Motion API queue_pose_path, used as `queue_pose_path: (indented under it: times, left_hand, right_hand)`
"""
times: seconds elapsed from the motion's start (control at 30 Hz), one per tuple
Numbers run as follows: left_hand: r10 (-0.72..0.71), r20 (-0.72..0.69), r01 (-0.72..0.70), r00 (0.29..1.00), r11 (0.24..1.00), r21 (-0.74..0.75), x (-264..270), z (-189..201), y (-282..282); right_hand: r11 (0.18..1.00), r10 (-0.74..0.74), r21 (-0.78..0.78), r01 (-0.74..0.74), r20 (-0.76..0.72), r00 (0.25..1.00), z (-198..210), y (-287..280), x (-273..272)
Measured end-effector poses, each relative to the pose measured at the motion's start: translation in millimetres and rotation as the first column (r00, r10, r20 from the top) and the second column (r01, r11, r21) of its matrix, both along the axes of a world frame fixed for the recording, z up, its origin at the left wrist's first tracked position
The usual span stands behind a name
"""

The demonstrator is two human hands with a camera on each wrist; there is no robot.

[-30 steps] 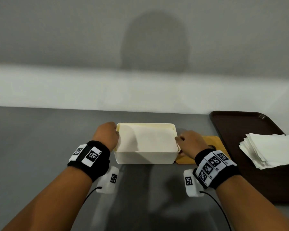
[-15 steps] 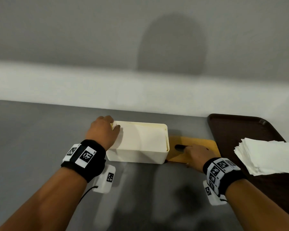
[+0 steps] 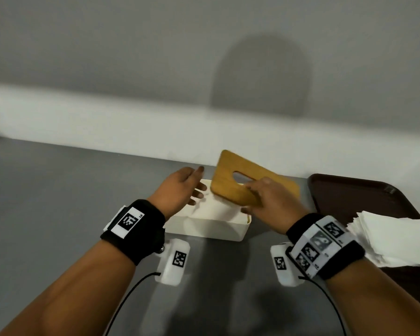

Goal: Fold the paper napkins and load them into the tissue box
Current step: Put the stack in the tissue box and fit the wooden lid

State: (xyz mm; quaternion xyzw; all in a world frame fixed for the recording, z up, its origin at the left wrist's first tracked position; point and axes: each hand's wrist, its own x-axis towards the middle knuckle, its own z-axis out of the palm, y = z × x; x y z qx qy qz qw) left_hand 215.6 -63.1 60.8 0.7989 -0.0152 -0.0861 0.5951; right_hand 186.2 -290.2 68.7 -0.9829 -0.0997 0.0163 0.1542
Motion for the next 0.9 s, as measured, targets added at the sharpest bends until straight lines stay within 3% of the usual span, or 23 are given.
queue_pose_path:
  times: [0.1,0.23,0.37,0.43,0.57,0.63,0.7,0.77,0.9]
  left_hand:
    - [0.027,-0.082,-0.04,0.996,0.986,-0.163,0,-3,-3]
    - [0.075,-0.11,-0.103,0.991,0.954,-0.283,5,-10,11]
    - [0.11,-0.117,-0.143,0.987,0.936,-0.322,10,-16,31]
    - [0.118,-0.128,-0.155,0.985,0.929,-0.337,11,-20,39]
    - [0.098,-0.165,-0.15,0.982,0.928,-0.342,11,-30,48]
    - [0.133,-0.143,-0.164,0.981,0.96,-0.229,12,-35,48]
    - [0.167,0.018,-0.168,0.986,0.98,0.109,14,-40,50]
    - [0.12,0.164,-0.178,0.979,0.896,0.407,17,-43,53]
    - [0.081,0.159,-0.158,0.984,0.813,0.561,23,-53,58]
  right_hand:
    - [0.994,0.075,-0.077,-0.074,0.006,0.997,-3,36,-3]
    - [0.999,0.036,0.029,-0.035,-0.036,0.999,-7,43,3]
    - [0.952,-0.287,0.121,0.281,0.033,0.957,-5,13,7]
    - [0.898,-0.417,0.125,0.421,-0.06,0.907,-9,3,11]
    - [0.783,-0.444,0.327,0.53,-0.304,0.843,-28,6,19]
    - [0.761,-0.448,0.375,0.53,-0.287,0.846,-34,15,19]
    - [0.749,-0.458,0.403,0.525,-0.258,0.851,-35,22,18]
    - [0.749,-0.469,0.408,0.522,-0.23,0.853,-35,27,17]
    - [0.771,-0.501,0.364,0.523,-0.162,0.85,-35,26,18]
